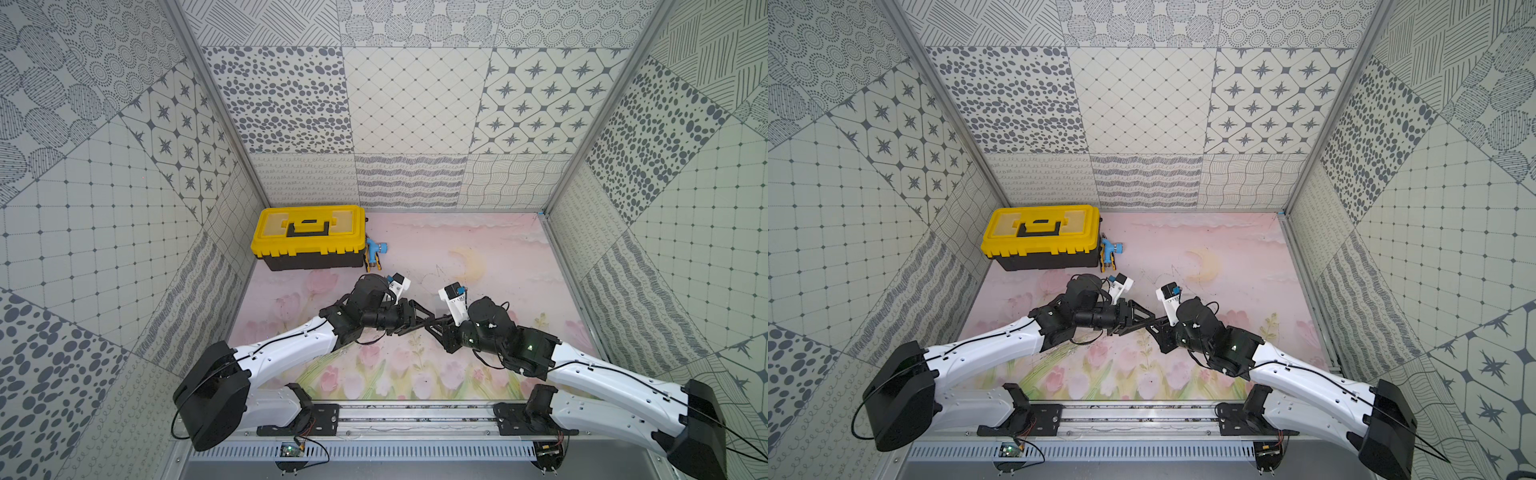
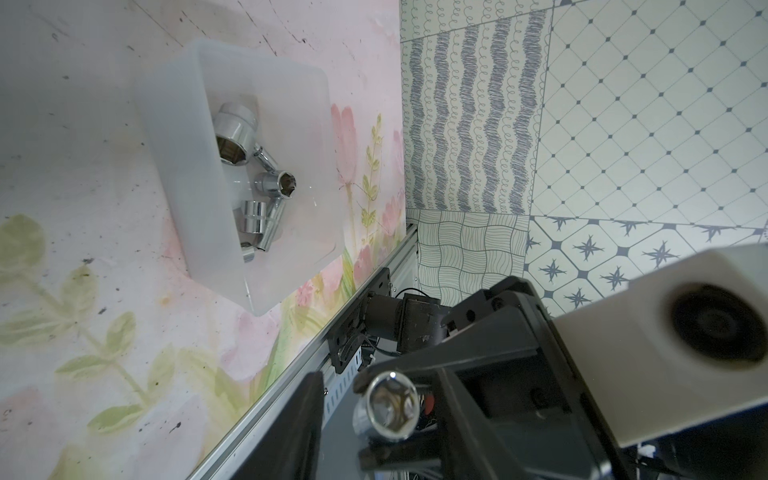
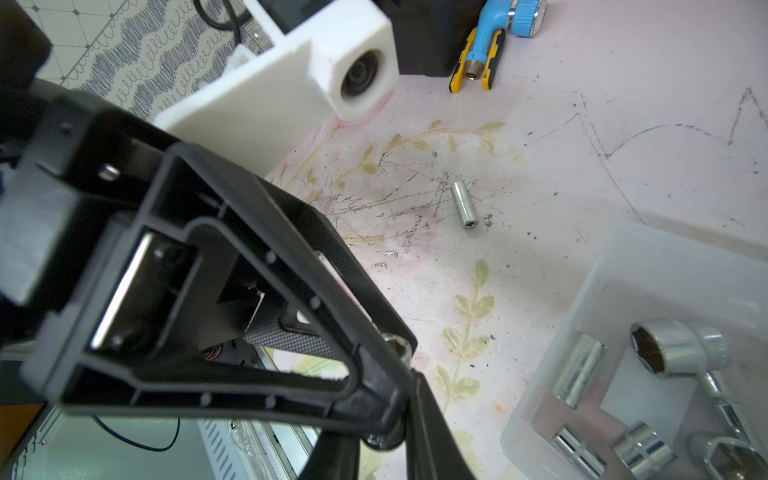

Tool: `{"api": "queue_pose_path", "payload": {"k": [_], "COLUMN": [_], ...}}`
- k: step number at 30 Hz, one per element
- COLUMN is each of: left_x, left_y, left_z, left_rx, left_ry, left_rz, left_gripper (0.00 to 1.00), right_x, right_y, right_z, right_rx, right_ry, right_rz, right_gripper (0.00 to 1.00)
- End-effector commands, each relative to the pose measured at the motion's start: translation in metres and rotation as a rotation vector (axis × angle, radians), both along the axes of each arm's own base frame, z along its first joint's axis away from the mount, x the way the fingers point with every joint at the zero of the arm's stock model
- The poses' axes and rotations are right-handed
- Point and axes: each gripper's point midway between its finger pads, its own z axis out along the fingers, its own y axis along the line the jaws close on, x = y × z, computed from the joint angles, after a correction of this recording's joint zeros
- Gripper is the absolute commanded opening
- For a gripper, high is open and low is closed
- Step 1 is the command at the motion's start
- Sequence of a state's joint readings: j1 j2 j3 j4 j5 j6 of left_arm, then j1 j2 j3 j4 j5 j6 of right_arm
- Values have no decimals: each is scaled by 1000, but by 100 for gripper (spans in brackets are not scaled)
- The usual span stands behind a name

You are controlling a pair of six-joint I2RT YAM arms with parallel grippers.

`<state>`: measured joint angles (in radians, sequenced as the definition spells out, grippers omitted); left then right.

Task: Put the socket on the desktop into the storage box
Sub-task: Pick up the socket head at the center of the board.

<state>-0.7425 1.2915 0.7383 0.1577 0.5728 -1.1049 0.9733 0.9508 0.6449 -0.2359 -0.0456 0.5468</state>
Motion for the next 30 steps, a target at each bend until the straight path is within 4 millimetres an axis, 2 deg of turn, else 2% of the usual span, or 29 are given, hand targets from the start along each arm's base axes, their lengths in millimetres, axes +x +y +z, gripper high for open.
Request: {"api": "queue_pose_path", "payload": {"k": [1,6,7,9,10,12,13,15,16,19,24,30], "left_x": [-2,0,0,1,2,3,3,3,4,4,1,-2], "left_y": [-10,-11,-11,-11,-10,-10,-10,-11,-11,-13,-19,-20], "left_z": [17,14,14,11,10,9,10,10,12,17,27,30], "left_rx": [-67,-60,-62,-53,-48,-48,-55,-70,-83,-125,-182,-218], "left_ry": [-34,-25,-27,-17,-14,-12,-13,-9,-13,-13,-23,-16], "left_rz": [-51,-45,-45,-37,-30,-23,-22,-15,-14,-16,-58,-77], "left_gripper": [38,22,18,1,0,0,0,0,0,0,0,0], "right_x": [3,6,7,8,8,9,9,8,8,3,-6,-6], "right_y": [6,1,0,-2,-3,-4,-5,-7,-8,-7,-9,-19], "right_z": [17,17,17,18,19,21,22,20,19,18,8,14], "right_rx": [58,60,60,66,74,96,106,122,143,253,339,400], "right_ry": [-25,-28,-29,-29,-29,-24,-20,2,22,122,227,238], "right_rz": [3,-26,-32,-44,-48,-53,-54,-52,-44,25,91,84], "right_gripper": [0,0,0,0,0,0,9,35,44,52,54,45]}}
